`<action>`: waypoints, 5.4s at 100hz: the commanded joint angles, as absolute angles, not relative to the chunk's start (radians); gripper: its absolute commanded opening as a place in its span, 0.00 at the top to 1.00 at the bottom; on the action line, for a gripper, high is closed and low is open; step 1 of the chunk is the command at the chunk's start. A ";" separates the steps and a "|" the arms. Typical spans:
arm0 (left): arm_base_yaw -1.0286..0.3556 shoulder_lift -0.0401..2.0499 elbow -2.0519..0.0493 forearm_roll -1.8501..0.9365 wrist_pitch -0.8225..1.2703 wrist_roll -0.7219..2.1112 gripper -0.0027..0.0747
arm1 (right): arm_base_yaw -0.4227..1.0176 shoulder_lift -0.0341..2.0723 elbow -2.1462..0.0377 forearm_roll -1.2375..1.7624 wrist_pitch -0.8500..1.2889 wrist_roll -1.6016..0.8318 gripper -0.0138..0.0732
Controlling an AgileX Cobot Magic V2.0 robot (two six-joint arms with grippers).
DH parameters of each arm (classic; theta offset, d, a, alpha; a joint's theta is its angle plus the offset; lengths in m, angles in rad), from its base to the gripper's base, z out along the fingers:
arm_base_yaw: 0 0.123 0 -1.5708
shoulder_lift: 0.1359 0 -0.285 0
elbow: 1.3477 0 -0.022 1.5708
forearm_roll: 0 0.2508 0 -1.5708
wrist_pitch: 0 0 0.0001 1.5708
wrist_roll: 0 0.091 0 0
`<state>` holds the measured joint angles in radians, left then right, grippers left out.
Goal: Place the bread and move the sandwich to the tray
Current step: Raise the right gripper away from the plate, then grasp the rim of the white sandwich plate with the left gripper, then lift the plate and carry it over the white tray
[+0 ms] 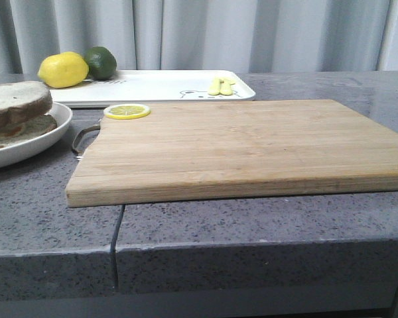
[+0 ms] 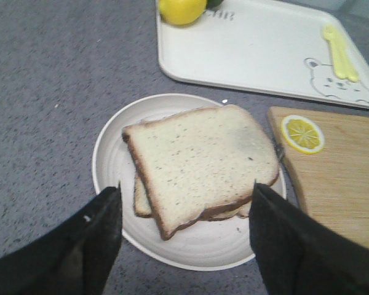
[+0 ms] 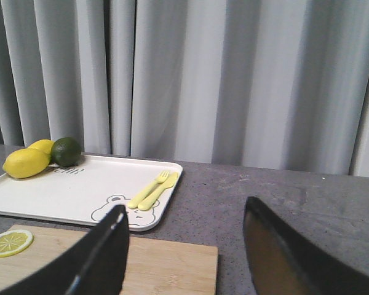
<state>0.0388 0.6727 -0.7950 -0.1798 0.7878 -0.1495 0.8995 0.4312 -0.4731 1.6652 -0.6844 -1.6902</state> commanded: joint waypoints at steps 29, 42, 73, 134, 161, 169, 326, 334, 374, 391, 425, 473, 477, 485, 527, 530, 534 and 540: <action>0.043 0.897 -0.812 -0.087 0.652 -0.384 0.42 | 0.895 0.433 -0.498 1.619 -0.672 -1.698 0.35; 0.073 0.996 -0.812 -0.090 0.641 -0.392 0.42 | 0.895 0.433 -0.498 1.620 -0.671 -1.698 0.35; 0.149 1.099 -0.812 -0.087 0.614 -0.406 0.42 | 0.895 0.433 -0.498 1.620 -0.671 -1.698 0.35; 0.149 1.300 -0.812 -0.116 0.539 -0.406 0.42 | 0.895 0.433 -0.498 1.620 -0.671 -1.698 0.35; 0.149 1.329 -0.812 -0.129 0.527 -0.406 0.42 | 0.895 0.433 -0.498 1.620 -0.671 -1.698 0.35; 0.149 1.335 -0.812 -0.137 0.527 -0.406 0.42 | 0.895 0.433 -0.498 1.620 -0.671 -1.698 0.35; 0.149 1.263 -0.831 -0.291 0.534 -0.402 0.99 | 0.895 0.433 -0.498 1.620 -0.671 -1.698 0.35; 0.149 1.242 -0.854 -0.295 0.560 -0.402 0.99 | 0.895 0.433 -0.498 1.620 -0.671 -1.698 0.35; 0.149 1.219 -0.973 -0.468 0.590 -0.316 0.99 | 0.895 0.433 -0.498 1.620 -0.671 -1.698 0.35; 0.149 1.219 -0.975 -0.556 0.541 -0.274 0.99 | 0.895 0.433 -0.498 1.620 -0.671 -1.698 0.35; 0.149 1.372 -1.115 -0.749 0.572 -0.111 0.99 | 0.895 0.433 -0.498 1.620 -0.668 -1.698 0.35; 0.109 1.706 -1.500 -0.877 0.700 0.040 0.99 | 0.895 0.433 -0.498 1.620 -0.668 -1.698 0.35; 0.096 1.732 -1.530 -0.877 0.700 0.040 0.99 | 0.895 0.433 -0.498 1.620 -0.668 -1.698 0.35; 0.072 1.776 -1.583 -0.877 0.707 0.040 0.99 | 0.895 0.433 -0.498 1.620 -0.668 -1.698 0.35; -0.010 1.993 -1.852 -0.877 0.776 0.040 0.99 | 0.895 0.433 -0.498 1.621 -0.670 -1.698 0.35; -0.010 2.003 -1.864 -0.877 0.776 0.040 0.99 | 0.895 0.433 -0.498 1.621 -0.671 -1.698 0.35; -0.010 2.012 -1.876 -0.877 0.779 0.040 0.99 | 0.895 0.433 -0.498 1.621 -0.671 -1.698 0.35; -0.010 2.031 -1.896 -0.875 0.785 0.040 0.99 | 0.895 0.433 -0.498 1.622 -0.671 -1.698 0.35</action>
<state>-0.0044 2.0755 -1.8309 -0.8024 0.8068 0.0427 0.8995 0.4312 -0.4731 1.6674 -0.6844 -1.6910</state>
